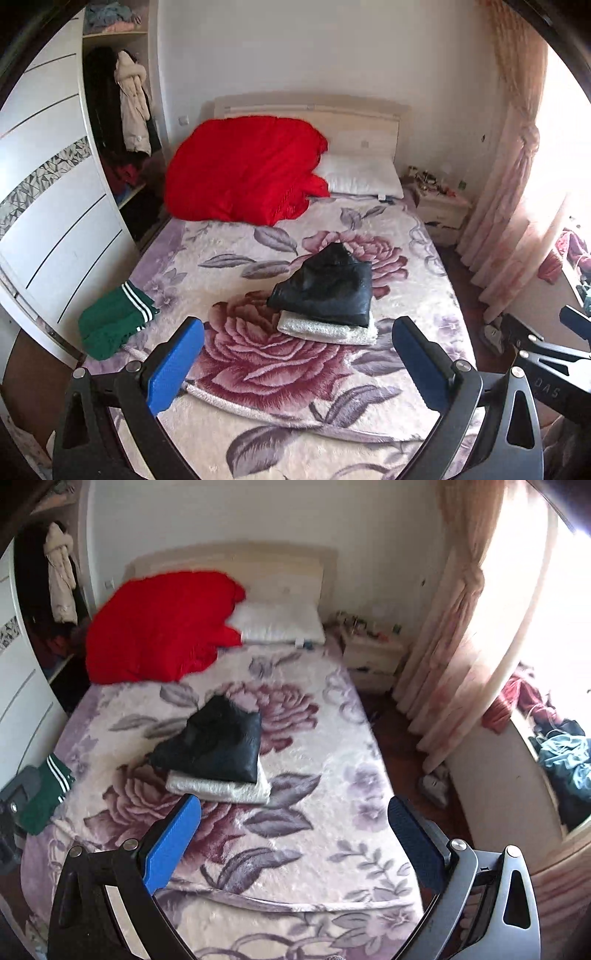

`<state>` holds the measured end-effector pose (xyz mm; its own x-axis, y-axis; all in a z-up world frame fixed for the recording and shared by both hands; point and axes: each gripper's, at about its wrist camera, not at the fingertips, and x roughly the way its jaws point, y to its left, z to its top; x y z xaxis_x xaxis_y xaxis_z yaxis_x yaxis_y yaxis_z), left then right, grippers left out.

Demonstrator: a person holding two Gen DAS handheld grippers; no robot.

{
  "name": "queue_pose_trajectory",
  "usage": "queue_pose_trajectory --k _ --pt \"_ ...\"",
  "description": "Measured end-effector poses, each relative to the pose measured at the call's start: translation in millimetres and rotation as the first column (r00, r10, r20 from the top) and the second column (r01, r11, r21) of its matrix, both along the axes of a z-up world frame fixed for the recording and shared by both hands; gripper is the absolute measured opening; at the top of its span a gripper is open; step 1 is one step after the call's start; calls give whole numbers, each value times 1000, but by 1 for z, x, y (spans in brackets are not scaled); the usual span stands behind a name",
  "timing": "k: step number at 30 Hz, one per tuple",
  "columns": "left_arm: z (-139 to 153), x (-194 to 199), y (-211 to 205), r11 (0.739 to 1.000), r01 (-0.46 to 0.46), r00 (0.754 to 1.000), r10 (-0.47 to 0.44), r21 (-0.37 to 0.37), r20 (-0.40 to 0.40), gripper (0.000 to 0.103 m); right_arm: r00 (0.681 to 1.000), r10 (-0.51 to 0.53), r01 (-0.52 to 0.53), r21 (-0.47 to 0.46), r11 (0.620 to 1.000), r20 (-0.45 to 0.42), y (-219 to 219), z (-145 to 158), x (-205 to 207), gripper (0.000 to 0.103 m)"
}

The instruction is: Fold large clothes

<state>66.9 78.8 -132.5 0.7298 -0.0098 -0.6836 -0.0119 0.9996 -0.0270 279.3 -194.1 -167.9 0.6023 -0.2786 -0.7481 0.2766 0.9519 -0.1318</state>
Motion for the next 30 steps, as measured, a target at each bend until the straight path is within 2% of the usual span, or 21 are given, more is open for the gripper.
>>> queue_pose_trajectory --k 5,14,20,30 --pt "24 -36 -2 1000 11 1000 -11 -16 27 103 998 17 -16 -7 1000 65 6 52 -60 102" --pt "46 -69 -4 1000 16 999 -17 13 37 103 991 36 -36 -3 999 132 19 106 -130 102" --pt "60 -72 -2 999 -5 1000 4 45 5 103 989 62 -63 2 998 136 27 134 -144 103" --pt "70 -82 -1 998 -38 999 37 42 20 103 988 103 -106 17 994 119 34 166 -149 103"
